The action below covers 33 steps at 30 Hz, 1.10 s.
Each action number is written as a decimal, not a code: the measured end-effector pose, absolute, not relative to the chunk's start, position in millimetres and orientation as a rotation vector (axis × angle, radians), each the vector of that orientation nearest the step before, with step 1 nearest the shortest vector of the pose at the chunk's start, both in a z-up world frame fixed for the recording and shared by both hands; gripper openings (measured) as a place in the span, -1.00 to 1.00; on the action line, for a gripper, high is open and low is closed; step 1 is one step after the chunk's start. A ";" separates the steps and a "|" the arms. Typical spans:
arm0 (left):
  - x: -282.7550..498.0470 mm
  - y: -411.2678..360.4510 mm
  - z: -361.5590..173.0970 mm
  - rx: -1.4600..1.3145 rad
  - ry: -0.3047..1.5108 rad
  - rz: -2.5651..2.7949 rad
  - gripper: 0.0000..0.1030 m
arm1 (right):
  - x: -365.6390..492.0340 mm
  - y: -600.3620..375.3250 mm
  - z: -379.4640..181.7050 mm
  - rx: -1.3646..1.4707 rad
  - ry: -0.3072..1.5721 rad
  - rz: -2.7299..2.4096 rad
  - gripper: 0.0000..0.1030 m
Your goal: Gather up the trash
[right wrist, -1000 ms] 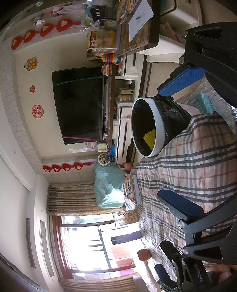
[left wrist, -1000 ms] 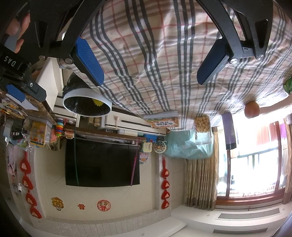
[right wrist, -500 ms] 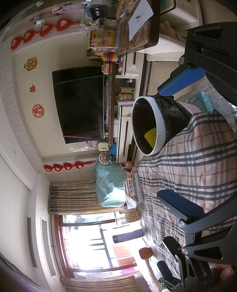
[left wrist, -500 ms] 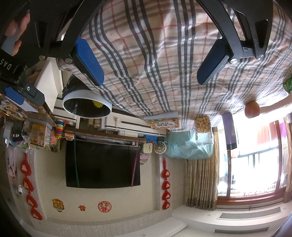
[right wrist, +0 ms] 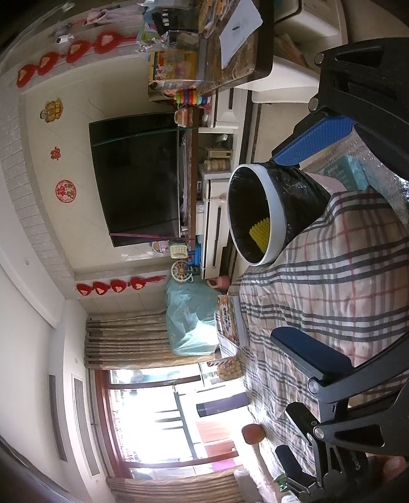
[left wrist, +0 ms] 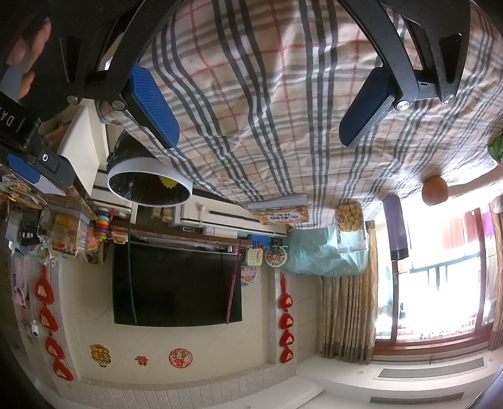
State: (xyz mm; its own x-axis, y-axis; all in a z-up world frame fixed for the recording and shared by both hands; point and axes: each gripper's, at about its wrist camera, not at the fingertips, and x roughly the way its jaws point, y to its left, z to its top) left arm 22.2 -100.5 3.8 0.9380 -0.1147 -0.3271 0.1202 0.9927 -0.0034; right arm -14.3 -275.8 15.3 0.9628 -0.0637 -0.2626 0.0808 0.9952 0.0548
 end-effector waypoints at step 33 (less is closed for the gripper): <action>29.1 -84.7 -1.7 -0.014 0.365 -0.135 1.00 | -8.1 -229.3 9.4 0.102 0.322 -0.039 1.00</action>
